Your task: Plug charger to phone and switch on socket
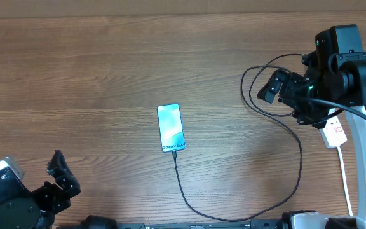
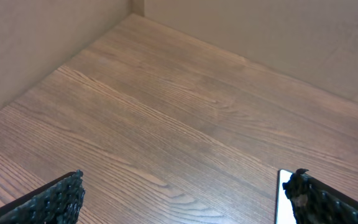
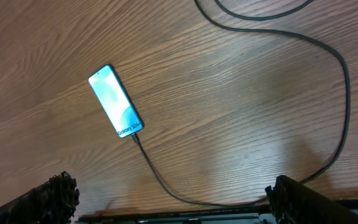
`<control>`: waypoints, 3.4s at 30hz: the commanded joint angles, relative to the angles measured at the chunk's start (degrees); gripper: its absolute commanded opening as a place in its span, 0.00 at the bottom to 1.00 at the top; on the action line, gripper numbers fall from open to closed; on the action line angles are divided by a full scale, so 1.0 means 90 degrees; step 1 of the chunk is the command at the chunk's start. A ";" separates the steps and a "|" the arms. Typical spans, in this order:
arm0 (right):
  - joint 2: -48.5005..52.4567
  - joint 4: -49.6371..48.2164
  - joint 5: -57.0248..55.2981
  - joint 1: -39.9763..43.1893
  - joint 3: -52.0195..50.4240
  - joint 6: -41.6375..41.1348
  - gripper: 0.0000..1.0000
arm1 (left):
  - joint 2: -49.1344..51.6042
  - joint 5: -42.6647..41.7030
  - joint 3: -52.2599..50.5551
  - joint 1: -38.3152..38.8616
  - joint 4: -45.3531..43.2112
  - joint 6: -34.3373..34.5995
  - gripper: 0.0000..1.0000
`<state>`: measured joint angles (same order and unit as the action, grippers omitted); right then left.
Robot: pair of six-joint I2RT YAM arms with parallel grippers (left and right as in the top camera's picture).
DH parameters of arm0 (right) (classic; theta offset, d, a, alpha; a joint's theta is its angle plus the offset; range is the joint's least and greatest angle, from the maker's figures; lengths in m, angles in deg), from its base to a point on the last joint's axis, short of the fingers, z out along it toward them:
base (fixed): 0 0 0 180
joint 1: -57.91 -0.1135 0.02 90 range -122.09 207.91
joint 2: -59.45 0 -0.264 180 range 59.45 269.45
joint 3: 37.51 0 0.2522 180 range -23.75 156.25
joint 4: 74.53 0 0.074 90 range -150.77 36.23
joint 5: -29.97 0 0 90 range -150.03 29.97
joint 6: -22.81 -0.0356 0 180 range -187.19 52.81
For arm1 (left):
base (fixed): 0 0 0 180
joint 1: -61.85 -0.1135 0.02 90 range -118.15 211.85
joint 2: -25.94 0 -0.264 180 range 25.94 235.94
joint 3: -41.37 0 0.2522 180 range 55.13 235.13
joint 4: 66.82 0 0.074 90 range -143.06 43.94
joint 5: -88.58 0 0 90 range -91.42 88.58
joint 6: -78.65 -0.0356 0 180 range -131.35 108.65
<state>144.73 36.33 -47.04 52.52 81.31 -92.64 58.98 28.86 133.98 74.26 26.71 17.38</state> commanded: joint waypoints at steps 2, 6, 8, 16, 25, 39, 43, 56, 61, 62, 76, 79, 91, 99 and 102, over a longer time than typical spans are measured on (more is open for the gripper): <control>-0.0092 -0.0019 -0.0175 -0.0024 0.0032 0.0002 1.00 | -0.0012 0.0109 0.0000 0.0041 -0.0002 -0.0046 0.99; -0.0012 -0.0036 -0.0175 -0.0024 0.0029 0.0007 1.00 | -0.0012 0.0109 0.0000 0.0041 -0.0002 -0.0046 0.99; -0.0012 -0.0279 -0.0340 -0.0027 0.0010 0.0051 1.00 | -0.0012 0.0109 0.0000 0.0041 -0.0002 -0.0046 1.00; -0.0551 -0.1863 -0.0721 -0.0058 -0.0338 0.0151 1.00 | -0.0012 0.0109 0.0000 0.0041 -0.0002 -0.0046 1.00; -0.2171 -0.3402 -0.0724 -0.0056 -0.1921 0.0797 1.00 | -0.0012 0.0109 0.0000 0.0041 -0.0002 -0.0046 1.00; -0.7410 -0.7934 -0.0367 0.0656 -0.7813 0.0906 1.00 | -0.0012 0.0109 0.0000 0.0041 -0.0002 -0.0046 1.00; -0.8483 -0.8891 -0.0245 0.0874 -0.8716 0.0908 1.00 | -0.0012 0.0109 0.0000 0.0041 -0.0002 -0.0046 0.99; -0.9389 -1.1859 -0.0299 0.0874 -1.0669 0.0908 1.00 | -0.0012 0.0109 0.0000 0.0041 -0.0002 -0.0046 1.00; -0.9462 -1.2546 -0.0325 0.0869 -1.1251 0.0908 1.00 | -0.0012 0.0109 0.0000 0.0041 -0.0002 -0.0046 1.00; -0.9462 -1.2619 -0.0350 0.0869 -1.1332 0.0908 1.00 | -0.0012 0.0109 0.0000 0.0041 -0.0002 -0.0046 1.00; -0.9462 -1.2267 -0.1605 0.0850 -1.1623 0.1013 1.00 | -0.0012 0.0109 0.0000 0.0041 -0.0002 -0.0046 1.00; -0.9462 -1.1771 -0.1598 0.0845 -1.1623 0.1008 1.00 | -0.0012 0.0109 0.0000 0.0041 -0.0002 -0.0046 0.99; -0.9462 -1.0265 -0.1598 0.0845 -1.1625 0.1149 1.00 | -0.0012 0.0109 0.0000 0.0041 -0.0002 -0.0046 0.99; -0.9462 -1.0270 -0.1270 0.0845 -1.1625 0.1146 1.00 | -0.0012 0.0109 0.0000 0.0041 -0.0002 -0.0046 1.00; -0.9457 -1.0268 -0.1273 0.0855 -1.1623 0.1146 1.00 | -0.0012 0.0109 0.0000 0.0041 -0.0002 -0.0046 1.00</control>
<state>60.03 -55.82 -59.17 60.15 -22.69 -82.96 58.98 28.88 133.87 74.26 26.71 17.38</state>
